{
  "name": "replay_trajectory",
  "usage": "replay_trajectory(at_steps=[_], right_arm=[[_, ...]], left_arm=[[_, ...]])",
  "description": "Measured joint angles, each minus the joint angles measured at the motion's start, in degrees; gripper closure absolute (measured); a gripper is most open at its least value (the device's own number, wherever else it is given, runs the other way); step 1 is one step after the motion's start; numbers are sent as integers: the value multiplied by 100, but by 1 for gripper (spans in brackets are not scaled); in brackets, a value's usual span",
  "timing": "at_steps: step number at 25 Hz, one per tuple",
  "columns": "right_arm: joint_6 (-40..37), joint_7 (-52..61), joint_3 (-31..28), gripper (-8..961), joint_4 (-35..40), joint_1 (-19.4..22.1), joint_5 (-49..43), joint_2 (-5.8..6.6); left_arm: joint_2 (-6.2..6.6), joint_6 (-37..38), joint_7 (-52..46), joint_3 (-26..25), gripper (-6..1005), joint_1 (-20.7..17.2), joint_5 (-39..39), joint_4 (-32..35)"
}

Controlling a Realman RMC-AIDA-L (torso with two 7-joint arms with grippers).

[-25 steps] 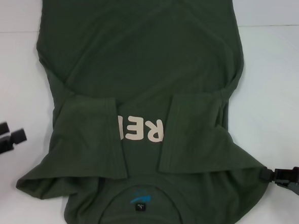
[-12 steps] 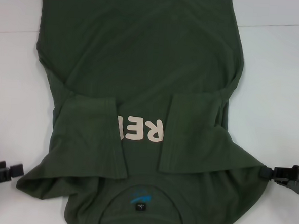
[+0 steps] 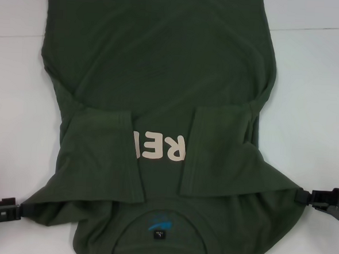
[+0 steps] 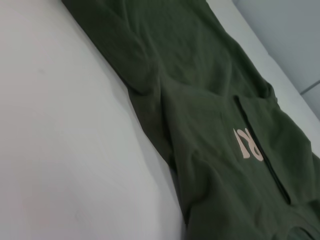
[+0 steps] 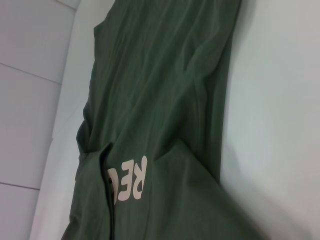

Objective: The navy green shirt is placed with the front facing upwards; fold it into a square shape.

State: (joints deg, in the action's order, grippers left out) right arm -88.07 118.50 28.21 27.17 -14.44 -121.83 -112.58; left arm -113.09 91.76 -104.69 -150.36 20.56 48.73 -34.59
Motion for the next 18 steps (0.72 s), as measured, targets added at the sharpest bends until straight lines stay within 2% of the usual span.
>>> replay_trajectory(at_steps=[18], right_arm=[[1,-17,0,911,-21,12,-8,9]], left_arm=[[-88,-76,-24,165,124,246,-153,84]])
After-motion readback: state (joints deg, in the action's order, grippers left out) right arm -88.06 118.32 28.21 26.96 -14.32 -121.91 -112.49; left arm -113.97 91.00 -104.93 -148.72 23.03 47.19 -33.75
